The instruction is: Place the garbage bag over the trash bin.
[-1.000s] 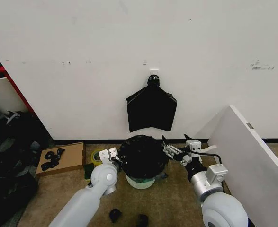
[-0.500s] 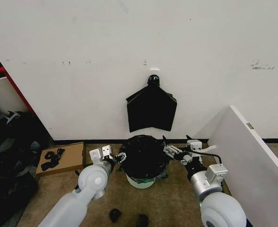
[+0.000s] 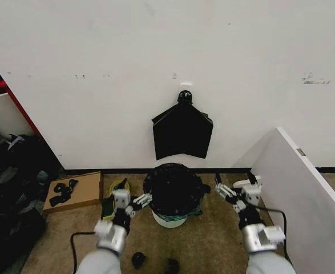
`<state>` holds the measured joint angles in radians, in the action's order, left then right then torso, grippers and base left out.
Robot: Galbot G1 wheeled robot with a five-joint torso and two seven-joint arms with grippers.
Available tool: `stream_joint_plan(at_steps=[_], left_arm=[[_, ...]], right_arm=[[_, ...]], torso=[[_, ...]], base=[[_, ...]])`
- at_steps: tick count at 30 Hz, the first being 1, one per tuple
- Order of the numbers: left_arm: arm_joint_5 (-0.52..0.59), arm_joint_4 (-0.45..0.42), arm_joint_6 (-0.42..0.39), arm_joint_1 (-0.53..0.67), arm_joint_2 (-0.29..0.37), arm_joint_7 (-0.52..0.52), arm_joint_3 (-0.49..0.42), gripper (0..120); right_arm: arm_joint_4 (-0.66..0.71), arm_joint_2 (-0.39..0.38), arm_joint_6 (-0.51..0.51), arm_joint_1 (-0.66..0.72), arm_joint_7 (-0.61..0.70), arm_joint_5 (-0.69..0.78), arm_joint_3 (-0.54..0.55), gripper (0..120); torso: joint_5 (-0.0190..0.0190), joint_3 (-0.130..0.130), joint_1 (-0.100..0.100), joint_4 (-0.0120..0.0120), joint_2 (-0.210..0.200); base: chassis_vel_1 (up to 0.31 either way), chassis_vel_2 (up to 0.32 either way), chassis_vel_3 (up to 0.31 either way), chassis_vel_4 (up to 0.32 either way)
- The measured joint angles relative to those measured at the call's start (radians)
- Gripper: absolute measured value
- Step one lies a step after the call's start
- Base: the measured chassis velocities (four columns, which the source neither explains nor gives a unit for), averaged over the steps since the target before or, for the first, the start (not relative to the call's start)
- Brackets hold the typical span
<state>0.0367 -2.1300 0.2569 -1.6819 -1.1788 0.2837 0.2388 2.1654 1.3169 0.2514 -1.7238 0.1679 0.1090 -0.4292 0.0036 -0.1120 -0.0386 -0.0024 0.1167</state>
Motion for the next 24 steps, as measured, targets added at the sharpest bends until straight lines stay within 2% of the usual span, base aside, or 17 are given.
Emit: stream_joint_plan(at_steps=[2,8,15,24], left_arm=[[-0.069,-0.009,0.077,-0.039,-0.039,-0.020,0.042,100],[-0.108,-0.027,0.164,-0.109,-0.083,-0.055,0.112,100],[-0.122,-0.020,0.218,-0.149,-0.103,-0.048,0.128,100],[-0.144,-0.011,0.237,-0.133,-0.107,-0.038,0.106,100]], right_arm=[[0.006,0.027,0.034,-0.044,-0.011,-0.019,-0.024,100],[0.028,0.084,0.103,-0.128,-0.041,-0.034,-0.074,100],[0.045,0.107,0.114,-0.147,-0.055,-0.080,-0.055,100],[0.039,0.154,0.142,-0.167,-0.059,-0.139,-0.032,100]], torso=[[-0.0001,0.000,0.000,-0.0004,0.000],[0.0000,0.000,0.000,-0.0005,0.000],[-0.0001,0.000,0.000,-0.0002,0.000],[-0.0001,0.000,0.000,-0.0003,0.000]], base=[[0.000,0.000,0.000,0.000],[0.000,0.000,0.000,0.000],[0.000,0.000,0.000,0.000],[0.000,0.000,0.000,0.000]])
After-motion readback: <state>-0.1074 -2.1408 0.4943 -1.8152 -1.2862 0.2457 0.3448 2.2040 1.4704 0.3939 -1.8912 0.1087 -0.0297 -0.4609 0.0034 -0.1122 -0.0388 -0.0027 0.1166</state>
